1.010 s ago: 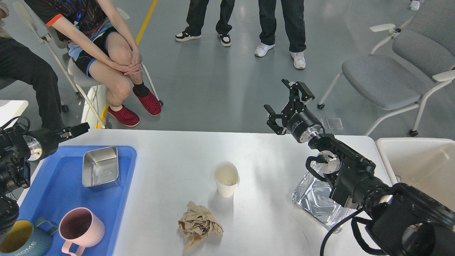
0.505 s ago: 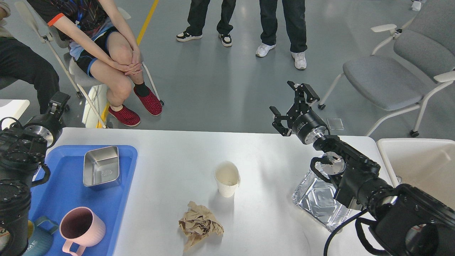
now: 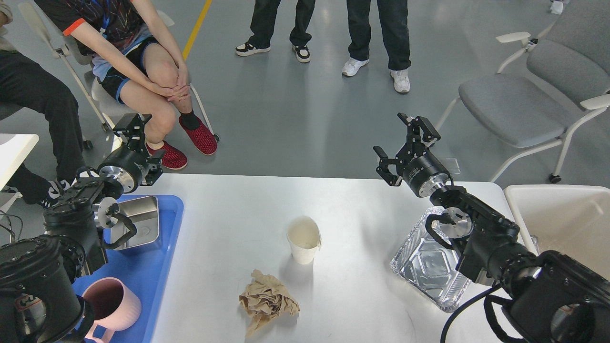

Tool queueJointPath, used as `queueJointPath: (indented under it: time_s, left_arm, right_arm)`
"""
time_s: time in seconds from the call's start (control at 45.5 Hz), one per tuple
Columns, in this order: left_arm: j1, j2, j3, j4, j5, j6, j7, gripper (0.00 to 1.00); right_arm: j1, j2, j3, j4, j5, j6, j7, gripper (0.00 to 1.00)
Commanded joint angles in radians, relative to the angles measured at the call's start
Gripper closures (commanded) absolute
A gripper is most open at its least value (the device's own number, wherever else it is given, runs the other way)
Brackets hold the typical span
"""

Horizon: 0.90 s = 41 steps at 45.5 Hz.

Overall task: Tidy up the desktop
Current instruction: 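Raise the left gripper up and away from the basin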

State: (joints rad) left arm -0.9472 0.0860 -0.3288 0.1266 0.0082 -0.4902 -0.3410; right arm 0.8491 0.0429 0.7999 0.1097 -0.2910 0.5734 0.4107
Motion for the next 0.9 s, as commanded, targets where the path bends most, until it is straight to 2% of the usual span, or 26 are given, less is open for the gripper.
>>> queueJointPath:
  time_s: [0.0, 0.11, 0.22, 0.329, 0.483, 0.615, 0.681, 0.725, 0.768, 0.812, 0.878]
  left_arm:
    - [0.001, -0.021, 0.004, -0.004, 0.003, -0.123, 0.013, 0.03]
    - [0.019, -0.087, 0.031, -0.004, 0.016, -0.183, 0.019, 0.03]
    - [0.057, -0.124, 0.126, -0.002, 0.024, -0.189, 0.008, 0.03]
    - [0.047, -0.104, 0.169, 0.008, 0.018, -0.124, -0.009, 0.03]
    - [0.019, 0.000, 0.180, 0.008, 0.022, -0.067, -0.015, 0.03]
    - [-0.007, 0.008, 0.128, 0.005, -0.017, 0.053, -0.018, 0.03]
    - [-0.004, 0.009, 0.105, -0.004, -0.014, 0.070, -0.001, 0.03]
    - [0.004, -0.006, 0.114, -0.024, -0.007, 0.023, 0.014, 0.03]
    - [0.007, -0.009, 0.160, -0.074, 0.019, -0.081, 0.063, 0.03]
    - [0.007, -0.009, 0.239, -0.114, 0.059, -0.149, 0.124, 0.03]
    - [0.007, -0.002, 0.322, -0.133, 0.073, -0.127, 0.166, 0.03]
  right_arm:
    - [-0.021, -0.002, 0.001, 0.013, 0.001, 0.026, 0.000, 0.00]
    - [-0.022, -0.002, 0.002, 0.013, 0.003, 0.032, 0.002, 0.00]
    - [-0.019, 0.000, 0.002, 0.013, 0.001, 0.031, 0.002, 0.00]
    - [-0.018, 0.000, 0.002, 0.013, 0.001, 0.029, 0.002, 0.00]
    - [-0.019, 0.005, 0.002, 0.011, 0.001, 0.028, 0.002, 0.00]
    - [-0.019, 0.005, 0.002, 0.011, 0.001, 0.026, 0.002, 0.00]
    - [-0.018, 0.006, 0.002, 0.013, 0.001, 0.026, 0.002, 0.00]
    - [-0.016, 0.006, 0.001, 0.011, 0.001, 0.026, 0.002, 0.00]
    - [-0.016, 0.006, 0.001, 0.013, 0.001, 0.025, 0.002, 0.00]
    - [-0.015, 0.006, 0.001, 0.013, 0.001, 0.025, 0.002, 0.00]
    - [-0.018, 0.005, -0.001, 0.013, 0.001, 0.026, 0.002, 0.00]
